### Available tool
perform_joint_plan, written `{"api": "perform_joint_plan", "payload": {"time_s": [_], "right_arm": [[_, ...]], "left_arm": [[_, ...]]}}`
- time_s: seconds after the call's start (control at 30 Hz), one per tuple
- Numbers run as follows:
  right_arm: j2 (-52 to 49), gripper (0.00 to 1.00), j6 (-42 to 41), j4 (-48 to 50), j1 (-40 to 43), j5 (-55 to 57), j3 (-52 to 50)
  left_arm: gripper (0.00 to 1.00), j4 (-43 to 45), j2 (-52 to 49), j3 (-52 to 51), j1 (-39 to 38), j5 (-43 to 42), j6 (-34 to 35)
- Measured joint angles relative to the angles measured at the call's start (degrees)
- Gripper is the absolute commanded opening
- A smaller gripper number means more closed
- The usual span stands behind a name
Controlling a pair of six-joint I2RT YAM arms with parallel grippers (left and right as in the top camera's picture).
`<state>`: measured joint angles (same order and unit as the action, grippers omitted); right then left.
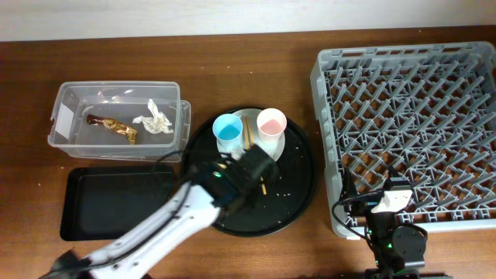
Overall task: Sort waste into correct bins and load items into the dishwasher rack
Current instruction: 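Lift the bowl over the black tray and tip out the scraps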
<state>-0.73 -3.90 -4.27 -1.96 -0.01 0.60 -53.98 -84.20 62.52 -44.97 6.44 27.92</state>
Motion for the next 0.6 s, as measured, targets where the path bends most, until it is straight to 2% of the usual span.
{"api": "perform_joint_plan", "payload": {"time_s": [0.17,0.3,0.47,0.6], "right_arm": [[0.00,0.98,0.00,0.00,0.00,0.00,0.00],[0.00,0.98,0.00,0.00,0.00,0.02,0.00],[0.00,0.98,0.00,0.00,0.00,0.02,0.00],[0.00,0.98,0.00,0.00,0.00,0.00,0.00]], "left_arm": [[0.00,-2.12,6.05,0.70,9.73,-5.44,-4.24],[0.00,-4.33,9.79,0.72,21.75,-12.87,-7.93],[0.00,-7.67,10.51,0.76,33.33,-15.21,-11.10],[0.00,-7.41,10.62,0.00,39.17,-17.68,-13.42]]}}
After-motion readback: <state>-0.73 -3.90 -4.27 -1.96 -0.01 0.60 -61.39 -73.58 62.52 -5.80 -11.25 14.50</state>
